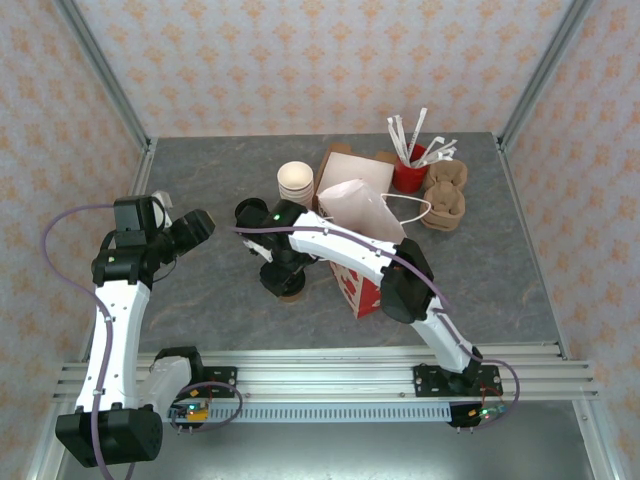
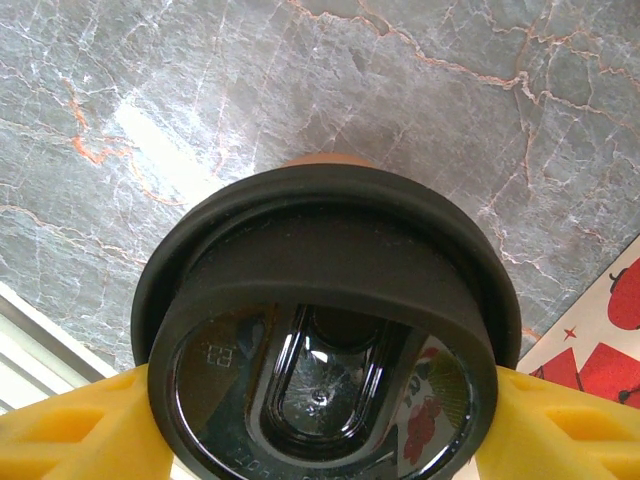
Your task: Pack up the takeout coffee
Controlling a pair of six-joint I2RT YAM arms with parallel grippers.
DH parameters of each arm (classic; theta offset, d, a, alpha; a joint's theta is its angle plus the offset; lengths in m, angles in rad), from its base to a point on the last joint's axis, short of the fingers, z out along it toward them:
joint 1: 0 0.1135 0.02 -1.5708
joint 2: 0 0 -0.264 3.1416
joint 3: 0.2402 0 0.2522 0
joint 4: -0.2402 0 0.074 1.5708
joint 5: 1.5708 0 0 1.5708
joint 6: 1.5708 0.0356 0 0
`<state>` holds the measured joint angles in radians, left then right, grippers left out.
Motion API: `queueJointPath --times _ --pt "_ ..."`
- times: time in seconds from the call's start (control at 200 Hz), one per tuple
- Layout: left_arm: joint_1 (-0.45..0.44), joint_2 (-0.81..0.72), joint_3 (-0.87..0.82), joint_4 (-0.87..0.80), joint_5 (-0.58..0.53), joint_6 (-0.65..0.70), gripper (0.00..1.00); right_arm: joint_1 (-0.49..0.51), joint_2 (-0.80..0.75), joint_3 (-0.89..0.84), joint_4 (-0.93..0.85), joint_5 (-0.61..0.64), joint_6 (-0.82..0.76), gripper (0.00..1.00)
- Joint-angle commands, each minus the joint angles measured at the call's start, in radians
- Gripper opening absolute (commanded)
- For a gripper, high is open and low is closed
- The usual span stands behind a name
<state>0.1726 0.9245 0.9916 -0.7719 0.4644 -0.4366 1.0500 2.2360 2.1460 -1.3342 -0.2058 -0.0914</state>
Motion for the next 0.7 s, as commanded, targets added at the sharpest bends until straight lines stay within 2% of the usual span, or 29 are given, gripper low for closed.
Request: queueJointPath --times 0.0,0.285,0.696 --pt "0.007 -0.016 -0.011 0.019 0.011 0.023 0.77 -0.008 0.027 0.025 -0.029 0.037 -0.007 0.69" --pt "0.007 -0.018 -0.004 0.009 0.033 0.027 0.77 -0.005 -0.058 0.051 -0.04 0.027 0.01 0.65" --pt "0.006 -0.021 0.05 -0.013 0.018 0.012 0.77 0.016 -0.285 0.117 -0.018 -0.097 0.059 0.63"
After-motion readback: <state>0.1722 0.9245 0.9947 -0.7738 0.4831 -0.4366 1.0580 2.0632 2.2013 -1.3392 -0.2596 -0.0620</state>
